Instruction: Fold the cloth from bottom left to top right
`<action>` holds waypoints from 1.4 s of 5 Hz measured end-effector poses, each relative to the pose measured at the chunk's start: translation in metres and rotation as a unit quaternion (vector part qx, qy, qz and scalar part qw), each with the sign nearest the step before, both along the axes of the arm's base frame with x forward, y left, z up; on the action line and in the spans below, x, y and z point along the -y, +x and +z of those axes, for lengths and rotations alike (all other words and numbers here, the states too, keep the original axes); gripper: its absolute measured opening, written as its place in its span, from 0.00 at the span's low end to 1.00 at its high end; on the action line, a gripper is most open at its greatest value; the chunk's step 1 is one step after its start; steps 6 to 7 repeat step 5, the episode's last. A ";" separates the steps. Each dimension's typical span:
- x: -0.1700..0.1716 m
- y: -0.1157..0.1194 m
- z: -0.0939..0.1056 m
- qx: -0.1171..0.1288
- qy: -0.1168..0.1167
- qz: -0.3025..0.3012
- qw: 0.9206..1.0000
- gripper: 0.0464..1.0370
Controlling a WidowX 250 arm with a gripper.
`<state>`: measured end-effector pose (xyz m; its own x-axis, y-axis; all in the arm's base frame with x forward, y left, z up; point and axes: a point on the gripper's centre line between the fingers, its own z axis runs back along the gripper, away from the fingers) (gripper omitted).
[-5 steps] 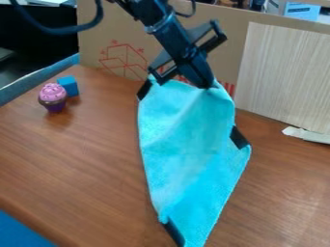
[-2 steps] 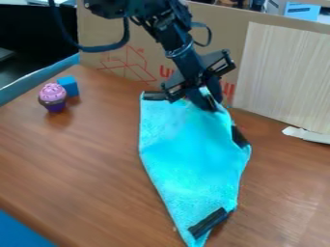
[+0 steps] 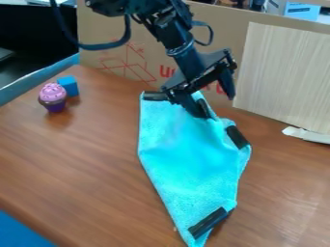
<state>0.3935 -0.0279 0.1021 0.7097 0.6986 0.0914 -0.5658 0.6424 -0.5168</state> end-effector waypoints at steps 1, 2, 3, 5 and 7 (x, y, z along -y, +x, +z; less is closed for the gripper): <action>0.004 -0.002 0.007 0.007 -0.014 -0.025 1.000 0.96; 0.010 0.003 0.032 0.052 -0.018 -0.067 0.996 0.96; 0.015 0.008 0.045 0.081 -0.026 -0.101 0.991 0.96; -0.001 0.009 0.069 0.072 -0.010 -0.129 0.989 0.96; -0.001 0.009 0.069 0.072 -0.010 -0.129 0.989 0.96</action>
